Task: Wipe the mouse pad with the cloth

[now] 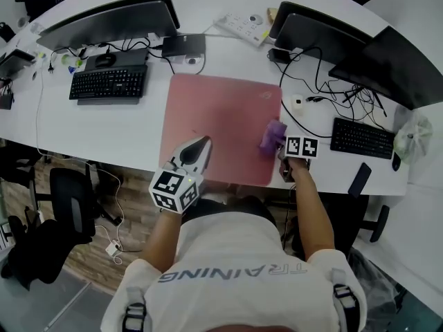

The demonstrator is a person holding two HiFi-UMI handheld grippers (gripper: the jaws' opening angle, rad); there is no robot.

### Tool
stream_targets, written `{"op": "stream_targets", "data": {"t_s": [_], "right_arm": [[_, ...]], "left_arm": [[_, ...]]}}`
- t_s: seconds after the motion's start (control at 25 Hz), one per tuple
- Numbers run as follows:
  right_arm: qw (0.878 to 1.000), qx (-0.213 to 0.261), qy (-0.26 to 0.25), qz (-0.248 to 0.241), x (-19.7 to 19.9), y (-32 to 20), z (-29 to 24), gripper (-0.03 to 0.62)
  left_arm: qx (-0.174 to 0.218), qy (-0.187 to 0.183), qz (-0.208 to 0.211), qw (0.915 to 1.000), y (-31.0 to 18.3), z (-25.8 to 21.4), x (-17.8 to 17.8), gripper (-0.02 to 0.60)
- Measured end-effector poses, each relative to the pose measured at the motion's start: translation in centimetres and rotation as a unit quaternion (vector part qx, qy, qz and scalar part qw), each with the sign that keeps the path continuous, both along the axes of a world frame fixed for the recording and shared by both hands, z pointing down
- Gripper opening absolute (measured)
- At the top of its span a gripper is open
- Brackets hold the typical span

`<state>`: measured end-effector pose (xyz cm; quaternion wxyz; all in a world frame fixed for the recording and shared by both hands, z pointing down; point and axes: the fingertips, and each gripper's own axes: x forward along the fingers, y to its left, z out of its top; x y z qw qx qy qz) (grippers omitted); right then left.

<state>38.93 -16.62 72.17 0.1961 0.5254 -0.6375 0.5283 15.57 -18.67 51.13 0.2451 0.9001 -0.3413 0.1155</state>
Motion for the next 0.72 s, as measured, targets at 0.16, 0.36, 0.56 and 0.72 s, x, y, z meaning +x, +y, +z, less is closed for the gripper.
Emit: {"op": "stream_targets", "data": {"t_s": [0.16, 0.36, 0.56, 0.72], "right_arm": [[1.0, -0.002, 0.011, 0.022, 2.1, 1.1, 0.0, 0.132], [0.996, 0.019, 0.075, 0.039, 3.9, 2.0, -1.1, 0.104], [0.989, 0.091, 0.096, 0.059, 1.9, 2.2, -5.0, 0.097], [0.981, 0.165, 0.078, 0.068, -2.1, 1.5, -9.0, 0.095]], "left_arm": [[0.0, 0.001, 0.004, 1.0, 0.5, -0.1, 0.2, 0.037], [0.001, 0.0, 0.007, 1.0, 1.0, -0.4, -0.6, 0.037], [0.005, -0.002, 0.002, 1.0, 1.2, -0.8, -3.3, 0.037], [0.008, -0.002, -0.003, 1.0, 1.2, -1.2, -6.4, 0.037]]}}
